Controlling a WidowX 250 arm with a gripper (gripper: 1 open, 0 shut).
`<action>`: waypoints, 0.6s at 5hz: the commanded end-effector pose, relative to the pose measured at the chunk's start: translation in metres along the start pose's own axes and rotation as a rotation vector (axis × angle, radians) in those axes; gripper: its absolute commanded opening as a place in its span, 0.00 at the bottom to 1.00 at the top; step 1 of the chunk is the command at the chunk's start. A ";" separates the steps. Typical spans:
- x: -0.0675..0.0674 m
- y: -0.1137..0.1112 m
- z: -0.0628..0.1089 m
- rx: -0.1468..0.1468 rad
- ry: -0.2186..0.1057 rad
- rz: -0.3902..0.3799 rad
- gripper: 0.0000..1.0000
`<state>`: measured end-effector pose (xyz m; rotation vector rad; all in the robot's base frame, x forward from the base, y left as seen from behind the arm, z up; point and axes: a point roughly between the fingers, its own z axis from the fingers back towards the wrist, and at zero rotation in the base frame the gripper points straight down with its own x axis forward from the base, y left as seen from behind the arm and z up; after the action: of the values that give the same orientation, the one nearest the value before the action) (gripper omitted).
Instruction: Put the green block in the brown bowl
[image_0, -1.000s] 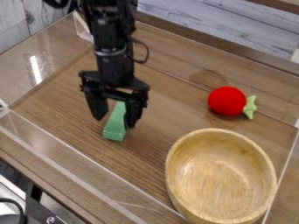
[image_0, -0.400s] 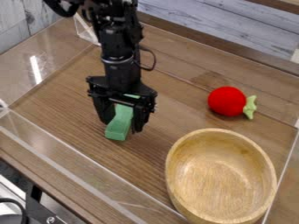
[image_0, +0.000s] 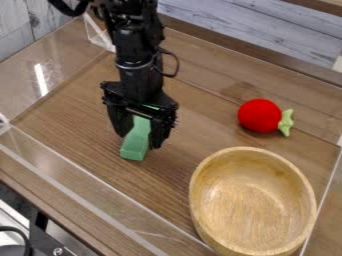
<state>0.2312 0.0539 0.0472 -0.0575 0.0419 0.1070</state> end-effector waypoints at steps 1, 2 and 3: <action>0.007 0.008 0.007 0.009 -0.022 0.073 1.00; 0.014 0.012 0.009 0.009 -0.026 0.151 1.00; 0.012 0.020 0.001 0.009 -0.026 0.178 1.00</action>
<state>0.2367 0.0728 0.0396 -0.0502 0.0527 0.2831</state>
